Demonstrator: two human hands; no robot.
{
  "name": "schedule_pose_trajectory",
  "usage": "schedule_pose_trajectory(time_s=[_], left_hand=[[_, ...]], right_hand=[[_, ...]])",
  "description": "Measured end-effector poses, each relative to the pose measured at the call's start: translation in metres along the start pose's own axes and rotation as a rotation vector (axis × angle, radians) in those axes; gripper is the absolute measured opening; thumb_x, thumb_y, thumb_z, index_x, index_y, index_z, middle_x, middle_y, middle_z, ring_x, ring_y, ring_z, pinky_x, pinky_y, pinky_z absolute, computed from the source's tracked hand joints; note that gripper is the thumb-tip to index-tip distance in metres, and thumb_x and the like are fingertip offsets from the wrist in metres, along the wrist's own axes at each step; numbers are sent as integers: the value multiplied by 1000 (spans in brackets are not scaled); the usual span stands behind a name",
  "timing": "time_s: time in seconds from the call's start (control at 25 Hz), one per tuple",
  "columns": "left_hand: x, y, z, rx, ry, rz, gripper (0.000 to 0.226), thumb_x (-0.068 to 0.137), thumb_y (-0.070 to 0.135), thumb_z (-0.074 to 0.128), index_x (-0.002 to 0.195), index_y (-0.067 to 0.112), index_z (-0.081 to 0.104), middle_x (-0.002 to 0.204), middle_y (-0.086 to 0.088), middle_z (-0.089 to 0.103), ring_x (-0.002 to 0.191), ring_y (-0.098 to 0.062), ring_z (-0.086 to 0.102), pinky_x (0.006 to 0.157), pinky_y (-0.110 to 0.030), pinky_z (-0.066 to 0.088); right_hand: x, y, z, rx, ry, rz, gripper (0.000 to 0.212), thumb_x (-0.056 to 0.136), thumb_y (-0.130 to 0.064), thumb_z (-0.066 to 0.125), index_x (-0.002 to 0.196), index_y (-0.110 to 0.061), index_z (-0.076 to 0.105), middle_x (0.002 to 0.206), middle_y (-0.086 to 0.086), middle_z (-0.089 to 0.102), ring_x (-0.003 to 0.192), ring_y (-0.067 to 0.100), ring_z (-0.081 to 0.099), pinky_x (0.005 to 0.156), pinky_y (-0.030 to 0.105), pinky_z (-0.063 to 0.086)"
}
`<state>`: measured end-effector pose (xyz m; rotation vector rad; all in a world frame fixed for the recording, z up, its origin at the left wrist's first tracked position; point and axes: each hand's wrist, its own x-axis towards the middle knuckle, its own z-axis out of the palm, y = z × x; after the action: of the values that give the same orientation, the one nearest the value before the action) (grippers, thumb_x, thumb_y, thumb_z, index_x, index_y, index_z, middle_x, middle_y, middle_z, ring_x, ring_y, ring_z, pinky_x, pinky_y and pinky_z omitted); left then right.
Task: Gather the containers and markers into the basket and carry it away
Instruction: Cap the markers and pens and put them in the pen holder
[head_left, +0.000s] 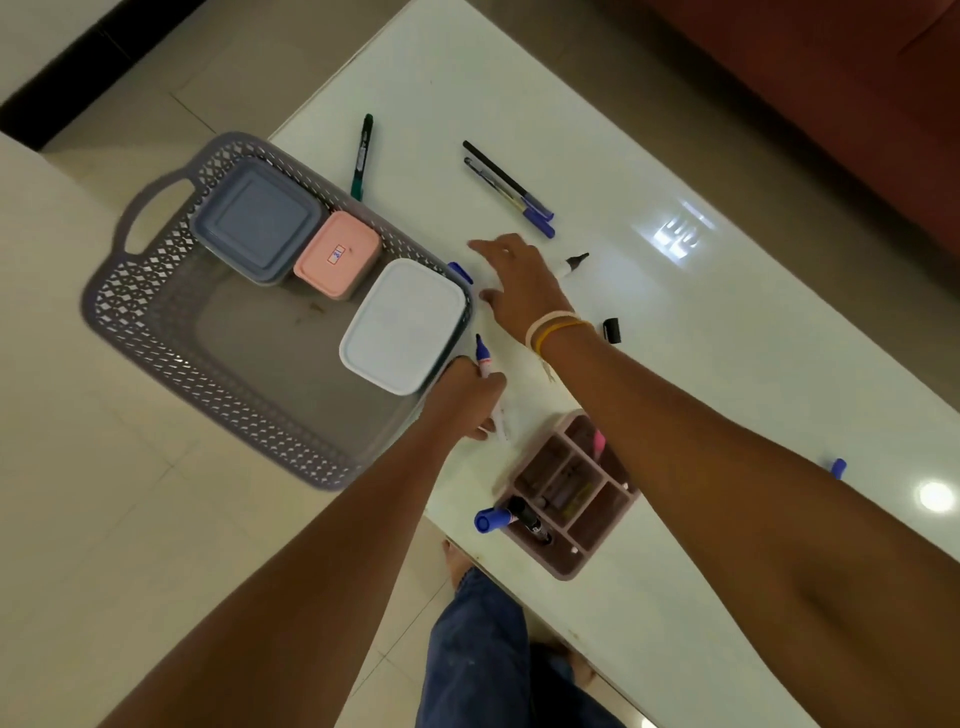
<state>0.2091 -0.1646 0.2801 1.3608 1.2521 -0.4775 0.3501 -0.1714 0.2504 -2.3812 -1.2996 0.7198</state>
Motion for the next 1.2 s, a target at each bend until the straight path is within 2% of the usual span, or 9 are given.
schedule_pose_trajectory(time_s=[0.12, 0.28, 0.36, 0.48, 0.64, 0.72, 0.84, 1.0, 1.2], left_hand=[[-5, 4, -5, -99, -54, -67, 23, 91, 26, 43, 101, 7, 50, 90, -11, 56, 78, -30, 68, 65, -42, 61], [-14, 12, -7, -267, -111, -137, 29, 101, 31, 31, 113, 9, 46, 81, -6, 44, 56, -20, 54, 52, -29, 52], [-19, 14, -10, -306, -138, -110, 25, 101, 30, 29, 103, 11, 45, 78, -5, 43, 54, -19, 50, 52, -25, 47], [-30, 15, -13, -331, -177, -24, 22, 101, 28, 30, 96, 13, 45, 72, -4, 43, 51, -17, 43, 52, -22, 37], [-40, 14, -11, -284, -54, 109, 24, 102, 36, 32, 103, 21, 50, 68, -1, 42, 49, -13, 38, 45, -18, 31], [-43, 13, -8, -285, 3, 135, 24, 101, 38, 32, 102, 24, 52, 67, 0, 41, 49, -12, 33, 44, -17, 27], [-48, 10, -4, -273, 5, 195, 22, 101, 38, 34, 99, 25, 53, 65, 0, 38, 50, -11, 28, 44, -17, 21], [-55, 7, -1, -230, 9, 237, 21, 102, 37, 35, 98, 26, 53, 63, 1, 37, 48, -10, 26, 40, -15, 20], [-62, 9, 2, -246, 44, 191, 25, 102, 38, 34, 102, 22, 52, 64, 2, 37, 46, -9, 24, 38, -15, 20]], right_hand=[[27, -15, 4, -275, -167, -159, 45, 94, -13, 54, 138, -26, 51, 146, 5, 40, 128, 28, 43, 96, 40, 45], [29, -18, 1, -163, -103, -105, 21, 93, -14, 56, 110, -10, 67, 119, 14, 53, 103, 33, 58, 83, 39, 50], [20, -16, -6, 95, 40, 104, 27, 86, -11, 67, 114, -10, 67, 118, 14, 57, 99, 27, 62, 88, 34, 52], [2, -14, -26, 694, 222, 449, 39, 79, -6, 76, 117, -5, 66, 105, 12, 67, 83, 18, 64, 90, 30, 55], [-33, -17, -42, 1383, 135, 641, 38, 83, 4, 71, 120, 3, 62, 87, 10, 69, 79, 23, 67, 78, 27, 61], [-48, -17, -43, 1590, 111, 693, 33, 86, 4, 67, 119, -2, 63, 87, 8, 68, 77, 19, 66, 69, 24, 61], [-61, -16, -38, 1790, 113, 785, 24, 89, 0, 65, 113, -6, 65, 88, 9, 65, 79, 19, 64, 69, 27, 60], [-72, -17, -37, 1750, 104, 808, 8, 86, -7, 70, 93, -7, 68, 83, 9, 67, 75, 19, 66, 61, 27, 61], [-78, -22, -38, 1315, 30, 658, 24, 88, -9, 69, 111, -3, 70, 81, 9, 68, 65, 19, 66, 65, 31, 62]])
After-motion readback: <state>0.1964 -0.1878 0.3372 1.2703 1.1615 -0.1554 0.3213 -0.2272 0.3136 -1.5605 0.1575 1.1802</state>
